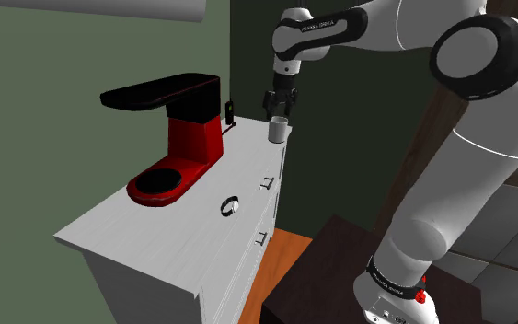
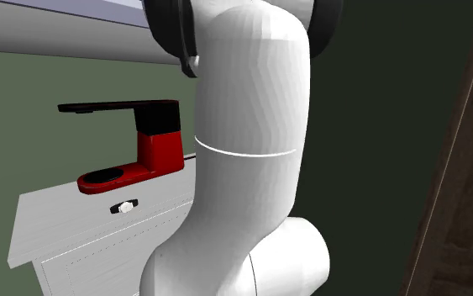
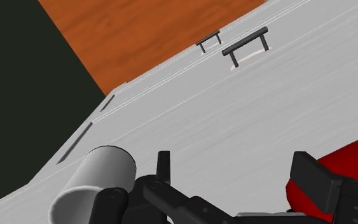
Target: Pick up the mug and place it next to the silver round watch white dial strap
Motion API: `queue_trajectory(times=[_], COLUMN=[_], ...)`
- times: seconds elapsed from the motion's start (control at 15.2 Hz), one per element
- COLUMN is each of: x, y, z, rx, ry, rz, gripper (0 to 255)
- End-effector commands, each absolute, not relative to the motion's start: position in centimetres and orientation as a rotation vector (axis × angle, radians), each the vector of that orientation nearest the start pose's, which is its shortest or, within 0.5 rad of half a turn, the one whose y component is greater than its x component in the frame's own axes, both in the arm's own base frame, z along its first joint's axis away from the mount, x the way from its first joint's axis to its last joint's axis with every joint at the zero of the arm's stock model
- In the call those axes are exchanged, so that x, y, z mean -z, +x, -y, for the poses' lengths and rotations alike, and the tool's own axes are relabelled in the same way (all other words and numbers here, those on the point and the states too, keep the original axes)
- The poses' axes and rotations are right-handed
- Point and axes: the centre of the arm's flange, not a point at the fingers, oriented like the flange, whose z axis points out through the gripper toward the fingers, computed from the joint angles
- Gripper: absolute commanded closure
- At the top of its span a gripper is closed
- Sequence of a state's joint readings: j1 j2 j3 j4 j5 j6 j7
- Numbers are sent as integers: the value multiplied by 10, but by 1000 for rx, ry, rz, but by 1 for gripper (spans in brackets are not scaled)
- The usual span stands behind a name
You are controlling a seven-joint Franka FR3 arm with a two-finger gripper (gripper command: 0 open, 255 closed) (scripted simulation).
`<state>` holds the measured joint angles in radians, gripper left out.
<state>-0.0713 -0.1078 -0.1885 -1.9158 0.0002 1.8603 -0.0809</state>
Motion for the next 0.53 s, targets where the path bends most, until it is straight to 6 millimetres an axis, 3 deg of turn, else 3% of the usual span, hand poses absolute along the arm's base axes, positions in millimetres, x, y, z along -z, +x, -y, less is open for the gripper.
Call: queue_trajectory(times=[0.0, 0.46], x=[-533, -497], y=[535, 600], z=[155, 211], rx=[63, -3], ry=[-3130, -3172], rz=[-285, -308], gripper=[0, 0])
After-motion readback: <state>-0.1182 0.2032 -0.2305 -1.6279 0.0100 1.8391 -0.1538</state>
